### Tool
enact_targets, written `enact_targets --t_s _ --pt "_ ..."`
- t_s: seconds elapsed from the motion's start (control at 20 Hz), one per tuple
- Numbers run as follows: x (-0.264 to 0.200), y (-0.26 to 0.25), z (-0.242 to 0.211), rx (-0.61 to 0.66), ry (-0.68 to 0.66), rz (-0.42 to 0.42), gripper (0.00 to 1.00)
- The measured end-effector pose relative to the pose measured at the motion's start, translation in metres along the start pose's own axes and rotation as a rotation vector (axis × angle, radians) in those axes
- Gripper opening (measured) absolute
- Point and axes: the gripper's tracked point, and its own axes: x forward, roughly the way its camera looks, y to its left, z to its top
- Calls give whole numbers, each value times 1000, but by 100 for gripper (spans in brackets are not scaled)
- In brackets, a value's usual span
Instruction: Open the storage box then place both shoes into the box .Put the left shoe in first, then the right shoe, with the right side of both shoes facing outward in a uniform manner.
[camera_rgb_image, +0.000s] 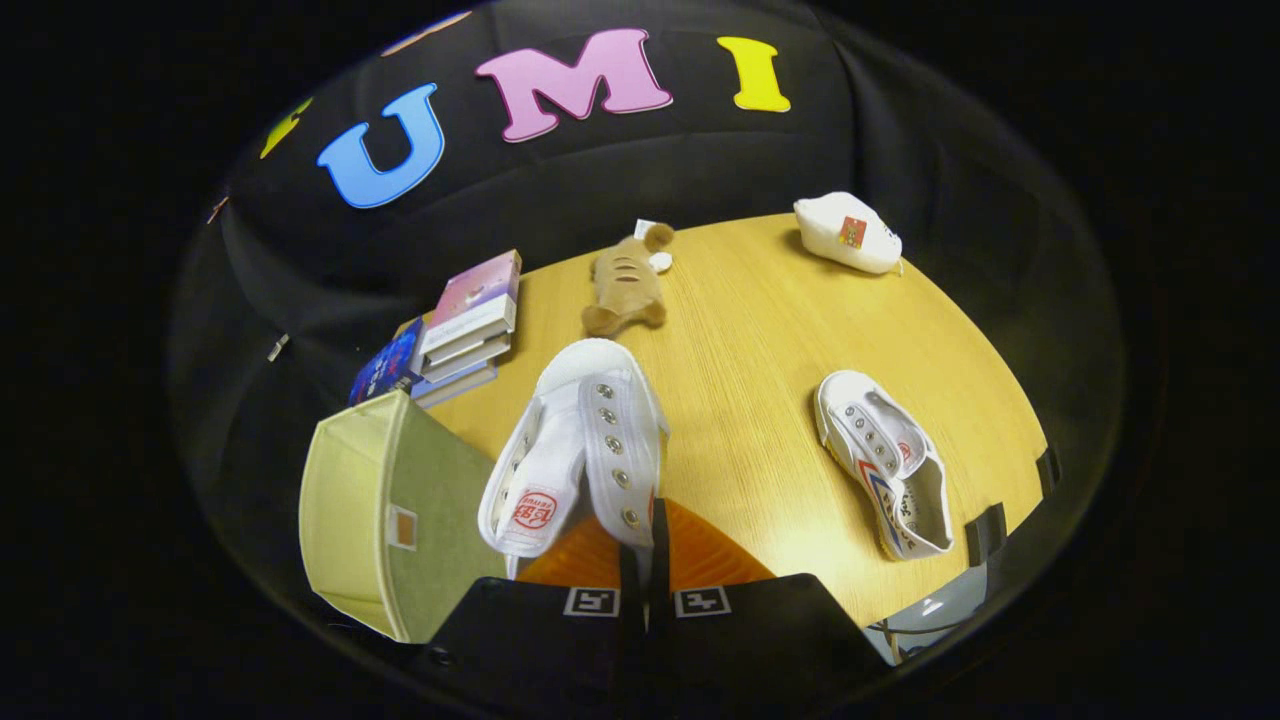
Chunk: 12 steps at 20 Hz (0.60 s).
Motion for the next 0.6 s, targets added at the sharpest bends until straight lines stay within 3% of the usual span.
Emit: enact_targets --t_s 0.3,0.6 --pt "-35 90 24 82 -58 71 5" --pt "-25 182 8 82 -5 158 5"
